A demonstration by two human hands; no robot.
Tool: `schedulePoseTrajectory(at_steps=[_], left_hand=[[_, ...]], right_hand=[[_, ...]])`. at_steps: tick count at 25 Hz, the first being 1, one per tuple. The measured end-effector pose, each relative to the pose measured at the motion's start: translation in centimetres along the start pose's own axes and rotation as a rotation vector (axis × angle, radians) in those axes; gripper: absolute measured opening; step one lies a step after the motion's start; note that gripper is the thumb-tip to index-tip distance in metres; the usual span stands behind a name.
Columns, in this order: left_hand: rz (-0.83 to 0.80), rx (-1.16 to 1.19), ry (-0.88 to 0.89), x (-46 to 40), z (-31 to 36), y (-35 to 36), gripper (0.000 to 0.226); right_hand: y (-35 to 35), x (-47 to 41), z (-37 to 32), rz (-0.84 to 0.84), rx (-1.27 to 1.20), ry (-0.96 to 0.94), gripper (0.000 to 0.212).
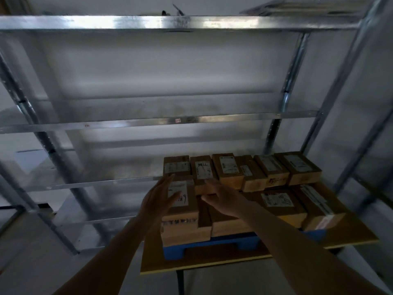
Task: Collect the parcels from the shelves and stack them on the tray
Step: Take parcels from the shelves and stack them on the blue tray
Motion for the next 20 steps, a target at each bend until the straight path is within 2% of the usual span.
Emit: schedulePoseTrajectory(at_steps=[5, 9, 16, 18, 20], left_hand=[[-0.033, 0.021, 0.102, 2.2, 7.1, -1.5, 0.068], [-0.11, 0.086, 0.249, 5.7, 13.9, -0.9, 0.064], [-0.265, 0.161, 0.536, 14.5, 32.6, 4.3, 0.062], [-0.344, 0.171, 0.63, 17.5, 38.4, 7.5, 0.07], [-0.438, 0.205, 0.645, 21.3, 43.8, 11.1, 0.079]], right_hand=[[-5.8, 9.6, -0.4, 0.127, 0.103, 0.18, 0.052], [-8.7, 17.5, -0.7, 0.132, 0.111, 0.268, 0.06], [-15.9, 37.5, 1.8, 0.335, 0.165, 0.464, 0.068], [-17.8, 45.1, 3.1, 0.443, 0.128, 0.55, 0.064], [-18.8, 53.0, 5.5, 0.569, 0.089, 0.627, 0.063]])
Point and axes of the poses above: each hand's wrist, its own x-axis away from the middle knuckle, its own y-axis out of the palm, z = x × y, the point moved 4 cm from there along -x, towards the middle knuckle, and after that the axes turned 13 degrees about -y, right-handed, at the moved point
